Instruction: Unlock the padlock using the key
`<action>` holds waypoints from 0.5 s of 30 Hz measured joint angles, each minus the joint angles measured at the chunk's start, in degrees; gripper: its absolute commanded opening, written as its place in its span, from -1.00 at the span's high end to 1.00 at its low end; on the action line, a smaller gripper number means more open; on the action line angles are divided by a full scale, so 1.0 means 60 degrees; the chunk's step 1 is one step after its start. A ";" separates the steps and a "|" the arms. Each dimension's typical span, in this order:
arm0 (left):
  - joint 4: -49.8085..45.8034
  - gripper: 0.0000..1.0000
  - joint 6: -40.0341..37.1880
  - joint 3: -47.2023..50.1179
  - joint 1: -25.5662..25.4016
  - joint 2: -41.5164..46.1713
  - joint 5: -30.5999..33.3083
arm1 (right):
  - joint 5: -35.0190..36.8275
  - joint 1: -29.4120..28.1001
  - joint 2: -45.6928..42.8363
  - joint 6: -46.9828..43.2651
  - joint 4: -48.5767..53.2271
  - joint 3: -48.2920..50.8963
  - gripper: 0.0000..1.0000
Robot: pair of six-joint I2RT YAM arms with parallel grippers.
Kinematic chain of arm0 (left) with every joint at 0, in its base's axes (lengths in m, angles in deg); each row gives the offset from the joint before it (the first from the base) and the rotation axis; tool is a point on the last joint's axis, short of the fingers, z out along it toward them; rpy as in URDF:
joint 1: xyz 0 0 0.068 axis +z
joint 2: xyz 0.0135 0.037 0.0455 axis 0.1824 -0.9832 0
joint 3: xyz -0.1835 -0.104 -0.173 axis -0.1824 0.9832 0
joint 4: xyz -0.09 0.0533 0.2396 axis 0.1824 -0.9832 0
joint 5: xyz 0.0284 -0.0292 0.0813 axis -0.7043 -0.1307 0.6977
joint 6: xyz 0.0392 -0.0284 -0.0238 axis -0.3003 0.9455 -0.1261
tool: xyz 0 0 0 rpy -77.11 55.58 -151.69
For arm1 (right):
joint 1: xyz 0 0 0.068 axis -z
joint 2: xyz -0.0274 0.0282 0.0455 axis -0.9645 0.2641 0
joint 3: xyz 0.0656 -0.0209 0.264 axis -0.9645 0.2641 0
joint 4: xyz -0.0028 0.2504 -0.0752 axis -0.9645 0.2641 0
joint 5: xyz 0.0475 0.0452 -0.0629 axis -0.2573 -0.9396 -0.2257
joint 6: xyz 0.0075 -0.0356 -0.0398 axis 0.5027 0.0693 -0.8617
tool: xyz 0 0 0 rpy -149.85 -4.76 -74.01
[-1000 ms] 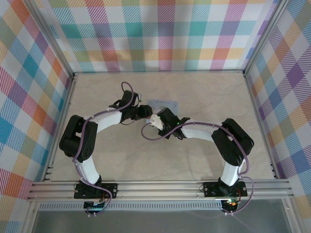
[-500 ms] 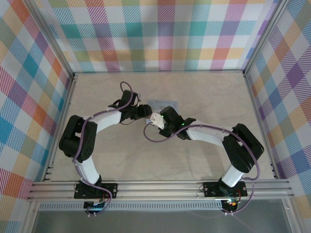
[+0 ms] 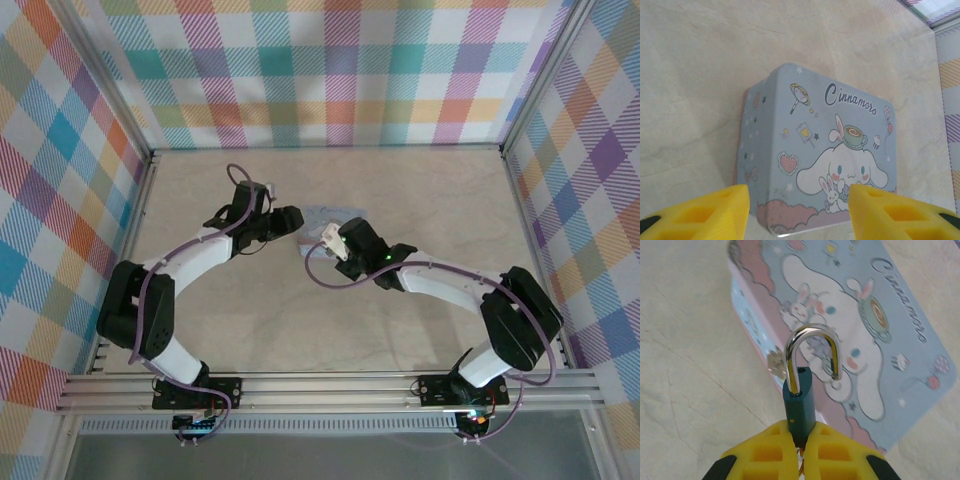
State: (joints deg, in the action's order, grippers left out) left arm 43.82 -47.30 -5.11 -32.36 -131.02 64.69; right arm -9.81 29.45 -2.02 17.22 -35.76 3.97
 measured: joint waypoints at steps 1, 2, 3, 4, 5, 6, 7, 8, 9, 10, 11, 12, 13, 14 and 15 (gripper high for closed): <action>-0.0069 -0.16 -0.0004 0.0113 0.0004 0.0164 0.0069 | 0.0117 0.0120 -0.0106 0.0189 0.0153 -0.0004 1.00; -0.0138 -0.17 -0.0007 0.0233 0.0004 0.0342 0.0142 | 0.0226 0.0288 -0.0233 0.0393 0.0317 -0.0004 1.00; -0.0186 -0.17 -0.0007 0.0350 0.0007 0.0510 0.0204 | 0.0299 0.0466 -0.0342 0.0572 0.0452 -0.0004 1.00; -0.0222 -0.18 -0.0011 0.0463 0.0007 0.0667 0.0244 | 0.0401 0.0710 -0.0477 0.0801 0.0616 -0.0004 1.00; -0.0284 -0.20 -0.0011 0.0572 0.0007 0.0831 0.0302 | 0.0503 0.0976 -0.0608 0.1024 0.0783 -0.0004 1.00; -0.0357 -0.23 -0.0029 0.0663 0.0007 0.0954 0.0339 | 0.0583 0.1191 -0.0696 0.1249 0.0929 -0.0007 1.00; -0.0426 -0.27 -0.0044 0.0750 0.0007 0.1082 0.0412 | 0.0659 0.1446 -0.0780 0.1504 0.1144 -0.0033 1.00; -0.0474 -0.29 -0.0073 0.0841 0.0007 0.1198 0.0470 | 0.0718 0.1683 -0.0805 0.1745 0.1388 -0.0095 1.00; -0.0503 -0.30 -0.0087 0.0911 0.0007 0.1286 0.0506 | 0.0772 0.1912 -0.0801 0.1982 0.1647 -0.0178 1.00; -0.0525 -0.30 -0.0113 0.0987 0.0007 0.1377 0.0572 | 0.0823 0.2138 -0.0772 0.2218 0.1916 -0.0284 1.00; -0.0579 -0.30 -0.0117 0.1053 0.0007 0.1450 0.0630 | 0.0900 0.2379 -0.0725 0.2452 0.2222 -0.0426 1.00; -0.0619 -0.31 -0.0117 0.1096 0.0007 0.1490 0.0663 | 0.0965 0.2565 -0.0641 0.2645 0.2470 -0.0568 1.00; -0.0659 -0.31 -0.0117 0.1140 0.0018 0.1523 0.0707 | 0.1053 0.2743 -0.0517 0.2841 0.2703 -0.0725 1.00; -0.0678 -0.31 -0.0117 0.1188 0.0025 0.1534 0.0725 | 0.1147 0.2878 -0.0353 0.3024 0.2918 -0.0878 1.00; -0.0688 -0.31 -0.0117 0.1220 0.0036 0.1530 0.0736 | 0.1195 0.2965 -0.0189 0.3158 0.3085 -0.1002 1.00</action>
State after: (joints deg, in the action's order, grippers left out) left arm 39.69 -47.99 2.21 -32.14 -121.84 69.10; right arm -2.64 47.24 -3.16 36.17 -17.25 -2.04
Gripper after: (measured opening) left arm 0.654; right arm 0.081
